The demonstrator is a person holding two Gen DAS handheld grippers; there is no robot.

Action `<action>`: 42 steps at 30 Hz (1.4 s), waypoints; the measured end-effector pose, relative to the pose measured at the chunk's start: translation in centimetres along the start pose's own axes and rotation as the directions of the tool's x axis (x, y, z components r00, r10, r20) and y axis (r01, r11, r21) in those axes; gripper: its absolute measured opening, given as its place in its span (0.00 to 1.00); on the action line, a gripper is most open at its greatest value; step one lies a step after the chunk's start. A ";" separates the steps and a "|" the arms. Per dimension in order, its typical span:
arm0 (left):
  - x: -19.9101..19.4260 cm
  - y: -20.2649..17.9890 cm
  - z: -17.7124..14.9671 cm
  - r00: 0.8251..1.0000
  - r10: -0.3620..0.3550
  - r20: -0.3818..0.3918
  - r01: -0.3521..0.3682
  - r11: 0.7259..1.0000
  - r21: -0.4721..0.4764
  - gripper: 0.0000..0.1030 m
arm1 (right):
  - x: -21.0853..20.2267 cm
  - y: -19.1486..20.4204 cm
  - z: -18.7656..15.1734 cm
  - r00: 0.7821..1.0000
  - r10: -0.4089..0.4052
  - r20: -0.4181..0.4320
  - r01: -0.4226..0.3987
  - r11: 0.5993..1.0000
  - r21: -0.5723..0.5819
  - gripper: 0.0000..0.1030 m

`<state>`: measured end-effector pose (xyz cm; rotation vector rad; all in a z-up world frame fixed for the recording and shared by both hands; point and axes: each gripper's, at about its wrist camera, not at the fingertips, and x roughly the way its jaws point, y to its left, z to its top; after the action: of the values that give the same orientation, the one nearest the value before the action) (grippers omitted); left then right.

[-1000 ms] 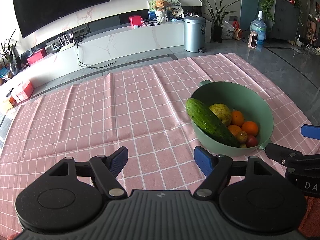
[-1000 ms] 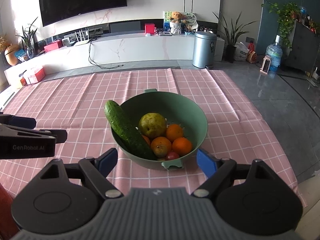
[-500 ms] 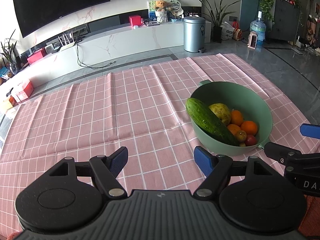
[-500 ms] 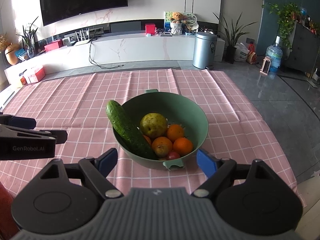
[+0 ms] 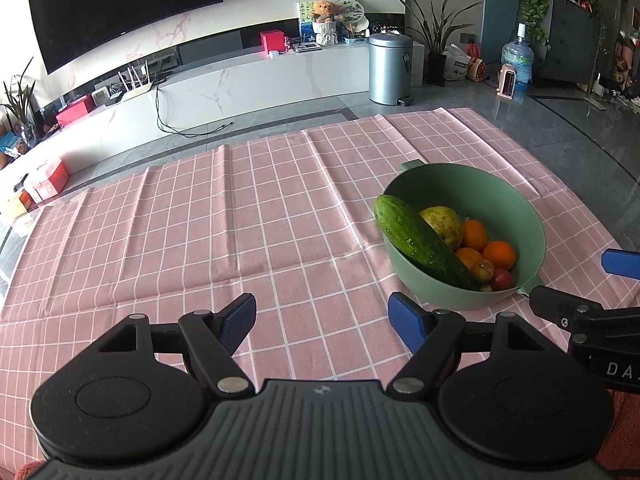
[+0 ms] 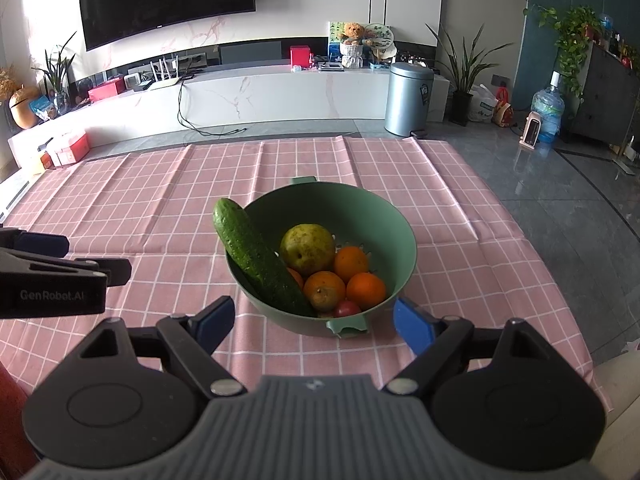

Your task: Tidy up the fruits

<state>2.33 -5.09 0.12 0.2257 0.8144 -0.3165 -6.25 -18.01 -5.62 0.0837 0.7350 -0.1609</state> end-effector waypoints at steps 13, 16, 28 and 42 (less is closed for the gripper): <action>-0.2 0.1 0.0 1.000 0.003 -0.001 -0.003 1.000 -0.003 0.86 | 0.0 0.0 0.0 1.000 0.000 -0.002 0.000 1.000 0.000 0.82; -0.3 0.2 0.0 1.000 0.002 0.000 -0.002 1.000 -0.003 0.86 | -0.1 0.0 0.0 1.000 0.000 -0.002 0.000 1.000 0.000 0.82; -0.8 0.1 0.2 1.000 0.003 0.022 -0.003 1.000 -0.010 0.86 | -0.1 0.1 -0.1 1.000 -0.001 -0.002 0.001 1.000 0.002 0.84; -0.9 0.5 0.4 1.000 0.009 0.029 -0.008 1.000 -0.013 0.86 | 0.0 0.1 -0.2 1.000 0.006 -0.005 -0.006 1.000 0.001 0.85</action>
<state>2.21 -4.63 1.10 0.2123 0.7867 -0.3058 -6.36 -17.84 -5.72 0.0868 0.7393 -0.1557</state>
